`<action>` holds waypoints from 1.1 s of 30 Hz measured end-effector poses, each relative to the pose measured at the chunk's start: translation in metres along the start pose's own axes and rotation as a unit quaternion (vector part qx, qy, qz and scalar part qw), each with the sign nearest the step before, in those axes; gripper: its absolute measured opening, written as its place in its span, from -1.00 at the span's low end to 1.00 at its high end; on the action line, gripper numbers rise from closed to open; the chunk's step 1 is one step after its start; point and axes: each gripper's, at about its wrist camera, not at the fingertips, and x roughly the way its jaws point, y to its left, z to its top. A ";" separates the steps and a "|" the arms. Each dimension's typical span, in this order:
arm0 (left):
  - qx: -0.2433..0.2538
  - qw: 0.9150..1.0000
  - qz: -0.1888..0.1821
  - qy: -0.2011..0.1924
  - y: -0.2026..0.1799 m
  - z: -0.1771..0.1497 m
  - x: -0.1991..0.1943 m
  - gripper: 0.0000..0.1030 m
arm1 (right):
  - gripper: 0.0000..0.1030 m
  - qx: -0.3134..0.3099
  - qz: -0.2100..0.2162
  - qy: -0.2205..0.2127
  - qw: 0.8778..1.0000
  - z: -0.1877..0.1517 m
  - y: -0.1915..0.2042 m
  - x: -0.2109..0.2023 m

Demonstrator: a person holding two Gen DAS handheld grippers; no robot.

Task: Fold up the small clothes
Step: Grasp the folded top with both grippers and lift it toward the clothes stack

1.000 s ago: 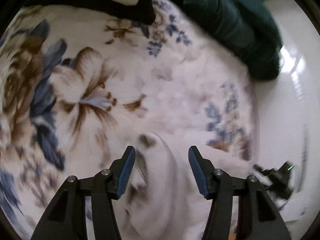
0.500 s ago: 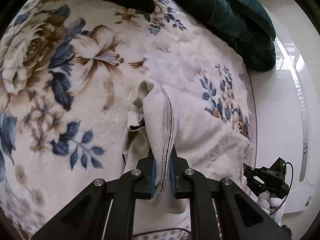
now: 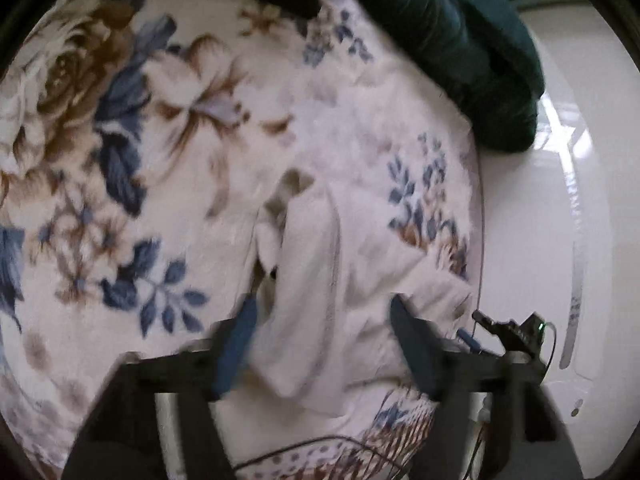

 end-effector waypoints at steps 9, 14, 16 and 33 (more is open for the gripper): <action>-0.022 1.000 -0.015 0.006 0.020 0.038 0.063 0.34 | 0.29 -0.034 0.085 0.062 0.994 -0.011 0.003 0.060; -0.012 1.000 -0.016 -0.024 0.014 0.038 0.068 0.29 | 0.25 -0.044 0.122 0.071 0.989 -0.016 0.010 0.079; -0.004 0.999 -0.031 -0.044 0.012 0.033 0.063 -0.47 | -0.27 -0.039 0.137 0.070 0.987 -0.018 0.015 0.082; 0.031 0.987 -0.075 -0.135 -0.007 0.082 -0.096 -0.57 | -0.71 -0.133 0.142 0.015 0.981 -0.051 0.184 0.021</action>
